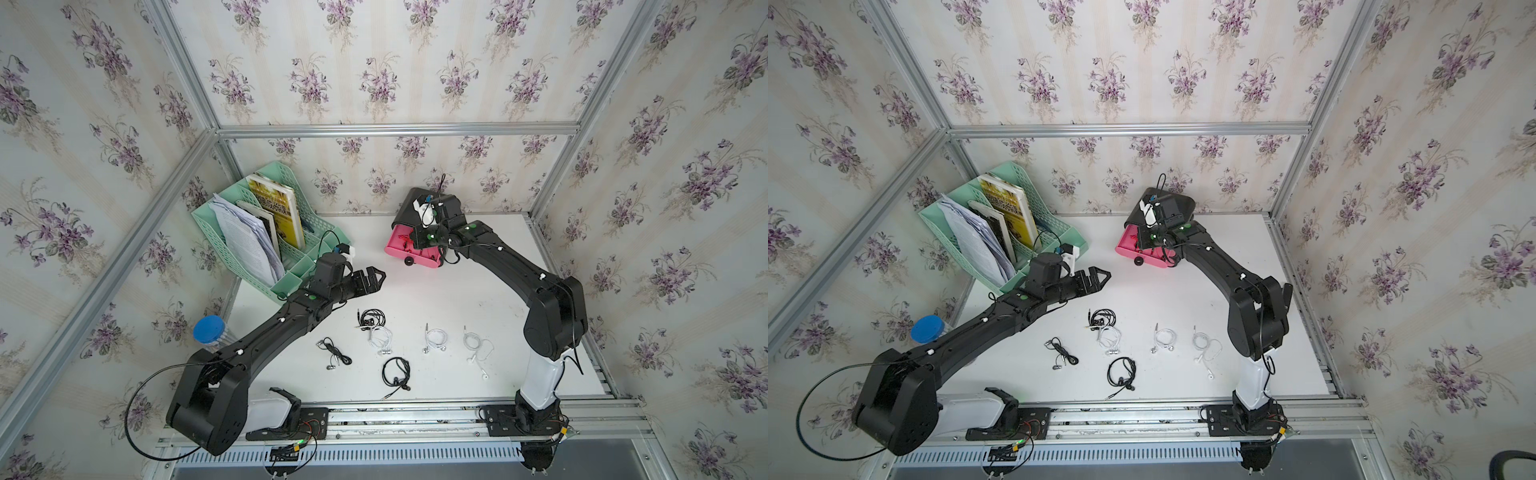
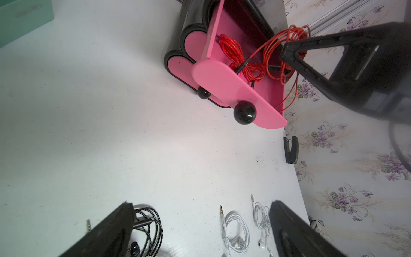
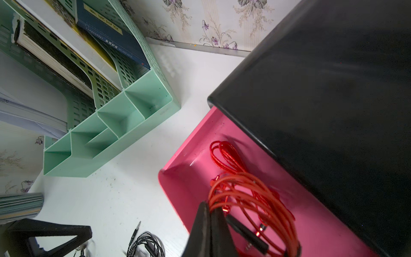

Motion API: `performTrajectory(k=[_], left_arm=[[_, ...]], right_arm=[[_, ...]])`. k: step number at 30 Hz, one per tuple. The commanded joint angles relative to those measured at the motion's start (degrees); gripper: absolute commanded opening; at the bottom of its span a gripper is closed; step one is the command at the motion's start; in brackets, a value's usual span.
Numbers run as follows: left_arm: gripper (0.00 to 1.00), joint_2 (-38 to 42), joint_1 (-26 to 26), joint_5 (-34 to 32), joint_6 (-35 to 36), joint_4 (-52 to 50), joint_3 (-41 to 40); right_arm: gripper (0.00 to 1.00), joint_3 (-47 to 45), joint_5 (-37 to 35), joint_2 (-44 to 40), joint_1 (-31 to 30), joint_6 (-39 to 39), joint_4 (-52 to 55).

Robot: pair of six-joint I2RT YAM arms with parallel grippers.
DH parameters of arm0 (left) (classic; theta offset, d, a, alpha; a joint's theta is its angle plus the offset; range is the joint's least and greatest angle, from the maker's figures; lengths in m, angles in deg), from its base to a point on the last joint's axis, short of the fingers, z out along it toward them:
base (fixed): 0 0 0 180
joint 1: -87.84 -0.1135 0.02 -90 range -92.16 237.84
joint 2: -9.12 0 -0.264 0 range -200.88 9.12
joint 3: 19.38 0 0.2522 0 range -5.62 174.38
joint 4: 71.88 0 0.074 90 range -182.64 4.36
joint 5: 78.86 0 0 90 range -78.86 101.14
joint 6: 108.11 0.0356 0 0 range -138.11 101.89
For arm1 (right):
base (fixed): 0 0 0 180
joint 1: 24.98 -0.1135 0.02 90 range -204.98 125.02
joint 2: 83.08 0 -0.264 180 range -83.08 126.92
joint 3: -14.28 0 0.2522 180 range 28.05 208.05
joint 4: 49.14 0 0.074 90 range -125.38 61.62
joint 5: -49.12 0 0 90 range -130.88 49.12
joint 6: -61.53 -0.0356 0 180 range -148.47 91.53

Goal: Place the wired earphones into the drawer by color
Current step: Place the wired earphones in the drawer.

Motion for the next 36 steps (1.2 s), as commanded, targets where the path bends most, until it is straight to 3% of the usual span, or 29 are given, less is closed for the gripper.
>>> performTrajectory(k=[1,5,9,13,36], left_arm=[[0.99,0.2,-0.1,0.0,0.1,0.1,0.1],[0.99,0.2,-0.1,0.0,0.1,0.1,0.1],[0.99,0.2,-0.1,-0.2,0.0,0.1,0.0],[0.99,0.0,0.0,-0.1,0.0,0.4,0.1],[0.99,-2.1,0.0,1.8,-1.5,2.7,0.9]], right_arm=[[0.00,1.5,1.0,1.3,0.0,-0.4,1.0],[0.01,3.4,1.7,2.8,0.0,-0.8,1.6],[0.20,5.2,2.0,3.6,0.0,-1.1,2.5],[0.26,6.2,1.8,3.1,0.0,-1.1,2.8],[0.31,6.8,-7.0,3.7,1.1,-1.8,4.9]])
